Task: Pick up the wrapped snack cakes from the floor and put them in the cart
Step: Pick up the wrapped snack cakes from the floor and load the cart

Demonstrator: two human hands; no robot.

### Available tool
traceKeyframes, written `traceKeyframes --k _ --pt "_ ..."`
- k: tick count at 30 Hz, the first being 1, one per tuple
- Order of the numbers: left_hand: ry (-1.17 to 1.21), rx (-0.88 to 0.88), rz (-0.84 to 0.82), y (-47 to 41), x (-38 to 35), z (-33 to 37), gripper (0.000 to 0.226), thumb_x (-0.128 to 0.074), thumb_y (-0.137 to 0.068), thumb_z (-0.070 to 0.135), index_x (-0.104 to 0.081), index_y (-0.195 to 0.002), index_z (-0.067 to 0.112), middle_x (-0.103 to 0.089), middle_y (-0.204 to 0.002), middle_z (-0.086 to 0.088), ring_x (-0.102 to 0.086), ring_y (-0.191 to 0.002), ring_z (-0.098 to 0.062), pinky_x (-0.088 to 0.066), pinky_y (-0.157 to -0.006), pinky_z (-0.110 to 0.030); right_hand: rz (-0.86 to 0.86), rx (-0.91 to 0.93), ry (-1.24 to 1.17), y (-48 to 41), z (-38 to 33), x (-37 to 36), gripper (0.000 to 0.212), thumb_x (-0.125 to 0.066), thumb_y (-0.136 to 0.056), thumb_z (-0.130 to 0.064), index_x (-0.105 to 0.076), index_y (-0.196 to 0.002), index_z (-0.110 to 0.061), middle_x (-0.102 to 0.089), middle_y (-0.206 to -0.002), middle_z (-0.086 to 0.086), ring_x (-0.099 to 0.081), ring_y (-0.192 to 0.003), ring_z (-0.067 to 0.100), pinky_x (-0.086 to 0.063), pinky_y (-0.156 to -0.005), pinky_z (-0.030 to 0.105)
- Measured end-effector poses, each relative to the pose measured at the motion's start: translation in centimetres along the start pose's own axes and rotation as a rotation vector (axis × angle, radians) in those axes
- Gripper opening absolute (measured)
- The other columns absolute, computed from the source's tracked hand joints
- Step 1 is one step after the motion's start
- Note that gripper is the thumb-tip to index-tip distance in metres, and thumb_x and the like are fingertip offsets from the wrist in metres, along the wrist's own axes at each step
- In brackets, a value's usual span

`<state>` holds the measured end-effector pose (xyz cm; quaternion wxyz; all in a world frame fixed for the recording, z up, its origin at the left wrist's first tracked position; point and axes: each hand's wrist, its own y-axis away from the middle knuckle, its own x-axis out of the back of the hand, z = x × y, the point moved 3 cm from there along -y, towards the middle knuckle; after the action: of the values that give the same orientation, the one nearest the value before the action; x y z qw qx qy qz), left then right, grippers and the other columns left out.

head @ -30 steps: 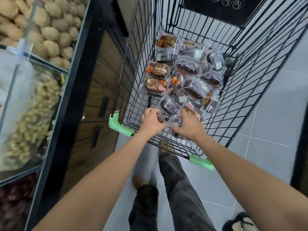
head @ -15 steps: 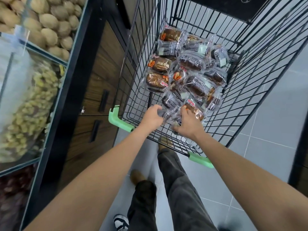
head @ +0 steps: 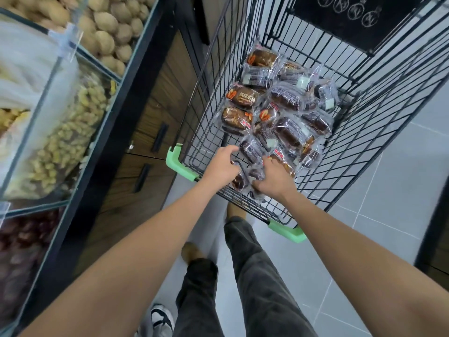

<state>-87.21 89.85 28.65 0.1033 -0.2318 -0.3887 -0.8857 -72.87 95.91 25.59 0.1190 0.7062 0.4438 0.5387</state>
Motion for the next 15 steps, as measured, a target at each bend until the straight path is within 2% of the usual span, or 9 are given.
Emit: traceKeyframes --k 5,8,9,11,12,14,15 --pt "0.053 -0.019 0.184 2.4 2.6 0.1 0.056 -0.06 -0.087 0.017 -0.038 -0.139 0.017 -0.042 -0.139 -0.003 -0.044 -0.124 -0.019 -0.038 -0.099 -0.033 0.032 0.115 -0.002 0.5 -2.4 2.5 0.057 -0.062 -0.087 -0.033 -0.041 -0.137 -0.014 -0.053 -0.132 0.007 -0.052 -0.117 0.024 -0.049 -0.095 0.042" --pt "0.114 -0.008 0.31 4.4 4.5 -0.2 0.057 -0.061 -0.087 0.017 -0.038 -0.139 0.016 -0.043 -0.138 -0.003 -0.044 -0.125 -0.018 -0.037 -0.101 -0.032 0.05 0.215 0.017 0.9 -4.7 4.2 0.056 -0.059 -0.089 -0.035 -0.042 -0.139 -0.015 -0.052 -0.136 0.005 -0.055 -0.117 0.021 -0.049 -0.097 0.04" --pt "0.132 -0.002 0.348 5.2 5.2 -0.5 0.058 -0.062 -0.087 0.016 -0.038 -0.139 0.014 -0.042 -0.139 -0.004 -0.042 -0.126 -0.018 -0.035 -0.104 -0.032 0.052 0.245 0.016 1.1 -5.7 4.7 0.054 -0.058 -0.089 -0.034 -0.044 -0.138 -0.016 -0.053 -0.136 0.004 -0.058 -0.111 0.018 -0.049 -0.094 0.039" --pt "0.147 0.012 0.425 6.9 6.6 -1.1 0.059 -0.062 -0.086 0.015 -0.038 -0.139 0.009 -0.04 -0.14 -0.008 -0.04 -0.129 -0.02 -0.031 -0.105 -0.029 0.05 0.304 0.024 1.7 -7.8 5.7 0.05 -0.057 -0.09 -0.034 -0.047 -0.135 -0.017 -0.057 -0.13 0.002 -0.06 -0.089 0.011 -0.055 -0.085 0.04" --pt "0.15 0.02 0.456 7.8 7.2 -1.5 0.059 -0.062 -0.086 0.015 -0.038 -0.139 0.008 -0.038 -0.141 -0.01 -0.039 -0.129 -0.022 -0.029 -0.105 -0.028 0.05 0.339 0.044 2.1 -8.9 6.0 0.047 -0.056 -0.09 -0.034 -0.049 -0.134 -0.017 -0.06 -0.123 0.002 -0.06 -0.084 0.011 -0.056 -0.08 0.04" --pt "0.176 0.042 0.51 9.7 8.0 -2.3 0.059 -0.062 -0.086 0.016 -0.038 -0.139 0.008 -0.037 -0.14 -0.012 -0.041 -0.127 -0.023 -0.03 -0.101 -0.026 0.051 0.406 0.076 3.1 -11.1 6.4 0.043 -0.055 -0.09 -0.033 -0.052 -0.13 -0.017 -0.064 -0.11 0.001 -0.061 -0.084 0.014 -0.055 -0.077 0.038" --pt "0.205 0.057 0.542 10.7 8.2 -2.8 0.059 -0.062 -0.086 0.016 -0.038 -0.139 0.009 -0.037 -0.14 -0.011 -0.043 -0.125 -0.023 -0.032 -0.099 -0.026 0.049 0.443 0.084 3.6 -12.1 6.5 0.042 -0.056 -0.089 -0.032 -0.053 -0.129 -0.017 -0.064 -0.109 0.0 -0.061 -0.09 0.015 -0.054 -0.08 0.038"
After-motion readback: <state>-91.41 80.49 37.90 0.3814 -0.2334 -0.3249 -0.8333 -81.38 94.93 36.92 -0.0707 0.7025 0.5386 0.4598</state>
